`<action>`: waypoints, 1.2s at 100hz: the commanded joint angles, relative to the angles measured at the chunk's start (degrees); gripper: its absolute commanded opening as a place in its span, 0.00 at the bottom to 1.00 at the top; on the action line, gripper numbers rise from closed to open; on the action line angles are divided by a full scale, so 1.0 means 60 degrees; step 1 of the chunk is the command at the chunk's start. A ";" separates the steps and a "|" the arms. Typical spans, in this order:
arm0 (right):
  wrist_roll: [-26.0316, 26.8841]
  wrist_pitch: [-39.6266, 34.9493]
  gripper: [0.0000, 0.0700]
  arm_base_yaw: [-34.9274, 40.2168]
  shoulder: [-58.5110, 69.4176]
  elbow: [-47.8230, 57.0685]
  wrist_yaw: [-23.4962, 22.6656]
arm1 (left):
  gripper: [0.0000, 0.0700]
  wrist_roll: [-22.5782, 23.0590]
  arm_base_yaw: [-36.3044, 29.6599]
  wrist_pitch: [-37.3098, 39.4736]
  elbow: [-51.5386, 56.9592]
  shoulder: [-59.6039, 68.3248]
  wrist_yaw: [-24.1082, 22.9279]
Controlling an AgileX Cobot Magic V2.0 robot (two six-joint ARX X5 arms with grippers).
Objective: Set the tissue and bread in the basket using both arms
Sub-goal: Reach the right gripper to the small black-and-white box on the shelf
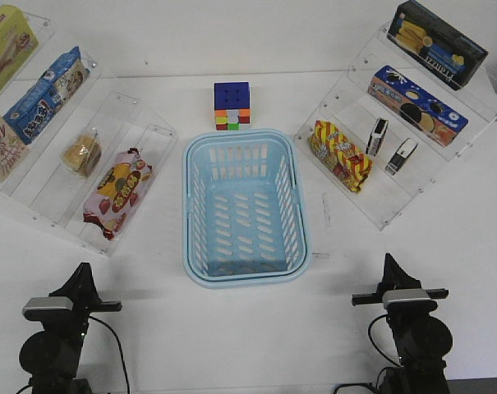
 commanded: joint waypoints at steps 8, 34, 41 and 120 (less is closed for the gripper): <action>0.0131 0.0127 0.01 0.0007 -0.0022 -0.0015 0.0007 | 0.00 0.0109 -0.0004 0.0146 -0.0193 -0.0018 -0.0004; 0.0131 0.0124 0.01 0.0007 -0.0022 -0.0015 0.0007 | 0.00 0.0109 -0.0004 0.0146 -0.0193 -0.0018 -0.0004; 0.0131 0.0124 0.01 0.0007 -0.0022 -0.0015 0.0004 | 0.00 0.0109 -0.0004 0.0146 -0.0193 -0.0018 -0.0004; 0.3843 0.0936 0.00 0.0004 -0.0022 0.0087 0.0022 | 0.00 0.0109 -0.0004 0.0146 -0.0193 -0.0018 -0.0004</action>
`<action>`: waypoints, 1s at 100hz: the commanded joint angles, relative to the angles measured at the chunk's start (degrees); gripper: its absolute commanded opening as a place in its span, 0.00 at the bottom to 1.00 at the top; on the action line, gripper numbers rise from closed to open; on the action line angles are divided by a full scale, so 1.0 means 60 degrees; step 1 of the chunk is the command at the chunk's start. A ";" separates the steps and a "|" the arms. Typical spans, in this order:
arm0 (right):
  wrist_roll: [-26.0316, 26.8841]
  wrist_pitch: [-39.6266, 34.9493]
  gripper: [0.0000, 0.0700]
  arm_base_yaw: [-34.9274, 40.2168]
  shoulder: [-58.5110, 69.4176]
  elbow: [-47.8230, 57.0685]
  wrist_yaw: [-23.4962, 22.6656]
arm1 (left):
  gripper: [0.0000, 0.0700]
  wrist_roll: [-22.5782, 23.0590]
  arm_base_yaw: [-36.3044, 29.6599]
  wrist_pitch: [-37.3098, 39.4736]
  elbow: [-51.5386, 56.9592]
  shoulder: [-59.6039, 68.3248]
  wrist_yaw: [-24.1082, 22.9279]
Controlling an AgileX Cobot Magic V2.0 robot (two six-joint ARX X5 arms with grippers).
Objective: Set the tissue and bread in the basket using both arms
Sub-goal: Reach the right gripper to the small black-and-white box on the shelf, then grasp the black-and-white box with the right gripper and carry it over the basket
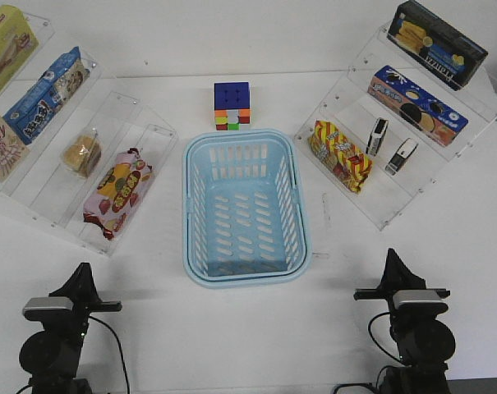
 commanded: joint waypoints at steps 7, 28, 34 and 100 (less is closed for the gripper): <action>0.3031 -0.0441 0.00 -0.0007 0.0047 0.0495 0.0036 | 0.00 0.0091 -0.0004 0.0142 -0.0193 -0.0018 -0.0004; 0.3034 -0.1279 0.00 -0.0007 0.1949 0.2637 0.0608 | 0.00 0.0091 -0.0004 0.0142 -0.0193 -0.0018 -0.0004; 0.2565 -0.1279 0.00 -0.0007 0.2885 0.3362 0.0834 | 0.00 0.0091 -0.0004 0.0142 -0.0193 -0.0018 -0.0004; 0.0248 -0.1796 0.65 -0.0364 1.2440 0.9894 0.1417 | 0.00 0.0091 -0.0004 0.0142 -0.0193 -0.0018 -0.0004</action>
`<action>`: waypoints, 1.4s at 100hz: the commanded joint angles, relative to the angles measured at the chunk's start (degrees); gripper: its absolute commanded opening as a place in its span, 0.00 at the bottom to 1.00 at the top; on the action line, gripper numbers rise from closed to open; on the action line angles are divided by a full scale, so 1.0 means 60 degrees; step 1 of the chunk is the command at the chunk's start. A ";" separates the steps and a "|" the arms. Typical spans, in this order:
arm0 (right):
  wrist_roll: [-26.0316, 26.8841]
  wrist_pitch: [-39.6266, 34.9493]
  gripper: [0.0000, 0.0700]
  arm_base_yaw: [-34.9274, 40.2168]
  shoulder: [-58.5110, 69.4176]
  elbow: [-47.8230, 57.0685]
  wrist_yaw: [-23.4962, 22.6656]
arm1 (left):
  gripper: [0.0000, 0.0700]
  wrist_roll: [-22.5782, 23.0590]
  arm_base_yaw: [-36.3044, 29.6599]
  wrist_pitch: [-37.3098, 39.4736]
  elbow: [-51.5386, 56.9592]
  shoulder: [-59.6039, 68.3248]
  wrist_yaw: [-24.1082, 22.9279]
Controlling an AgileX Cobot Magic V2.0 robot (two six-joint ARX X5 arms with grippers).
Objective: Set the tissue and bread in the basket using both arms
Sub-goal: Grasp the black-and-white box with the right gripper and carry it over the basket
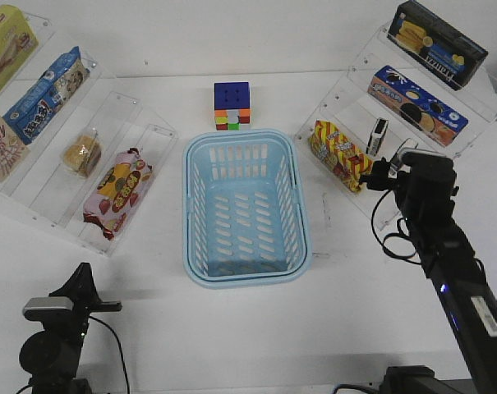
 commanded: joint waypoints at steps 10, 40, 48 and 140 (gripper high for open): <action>-0.0244 -0.0011 0.65 -0.0273 0.1421 0.0918 0.0364 | 0.00 0.0091 -0.0004 0.0142 -0.0193 -0.0018 -0.0004; -0.0233 0.0510 0.00 -0.0579 0.2419 0.1177 0.0331 | 0.00 0.0091 -0.0004 0.0142 -0.0193 -0.0018 -0.0004; -0.0321 0.0488 0.00 -0.0586 0.2127 0.1188 0.0324 | 0.00 0.0091 -0.0004 0.0142 -0.0193 -0.0018 -0.0004; -0.1239 -0.0200 0.69 0.4885 0.0430 0.1180 -0.4211 | 0.00 -0.0168 -0.0004 0.0160 -0.0193 -0.0018 -0.0004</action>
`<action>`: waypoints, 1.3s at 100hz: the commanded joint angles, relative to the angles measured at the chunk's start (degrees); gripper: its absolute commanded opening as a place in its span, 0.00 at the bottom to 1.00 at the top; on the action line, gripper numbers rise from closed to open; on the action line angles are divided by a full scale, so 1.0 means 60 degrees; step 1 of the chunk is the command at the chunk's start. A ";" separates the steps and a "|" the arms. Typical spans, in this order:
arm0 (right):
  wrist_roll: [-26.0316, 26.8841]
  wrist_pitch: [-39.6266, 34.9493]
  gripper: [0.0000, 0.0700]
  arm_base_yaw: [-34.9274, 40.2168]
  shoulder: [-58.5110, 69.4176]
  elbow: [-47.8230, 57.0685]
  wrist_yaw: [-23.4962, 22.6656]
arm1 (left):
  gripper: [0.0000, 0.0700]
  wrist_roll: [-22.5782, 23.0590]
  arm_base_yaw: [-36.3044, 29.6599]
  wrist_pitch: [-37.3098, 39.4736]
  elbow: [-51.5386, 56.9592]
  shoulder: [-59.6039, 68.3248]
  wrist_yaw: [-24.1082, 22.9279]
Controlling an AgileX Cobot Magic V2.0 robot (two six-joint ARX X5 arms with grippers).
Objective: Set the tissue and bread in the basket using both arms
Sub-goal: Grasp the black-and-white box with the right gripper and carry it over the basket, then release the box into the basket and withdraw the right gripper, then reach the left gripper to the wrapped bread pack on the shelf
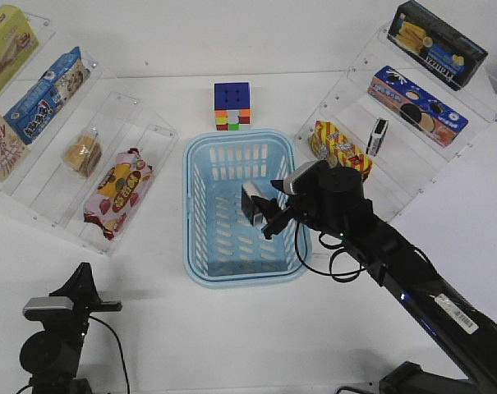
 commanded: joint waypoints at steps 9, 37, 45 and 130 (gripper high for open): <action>-0.0171 0.0586 0.65 -0.0004 -0.0361 0.0131 0.0233 | 0.00 -0.0539 -0.0004 0.0164 -0.0193 -0.0018 -0.0004; 0.0015 -0.0255 0.00 -0.1005 -0.2659 -0.0069 0.2164 | 0.00 -0.3949 -0.0004 0.0375 -0.0146 -0.0018 0.0000; 0.0015 0.0200 0.00 -0.1107 -0.3614 -0.0965 0.2667 | 0.00 -0.4856 -0.0004 0.0361 0.0007 -0.0018 0.0026; 0.0703 0.3140 0.00 -0.1220 -0.6874 -0.5996 0.3351 | 0.87 0.2302 -0.0004 -0.2186 0.9027 0.9541 -0.0073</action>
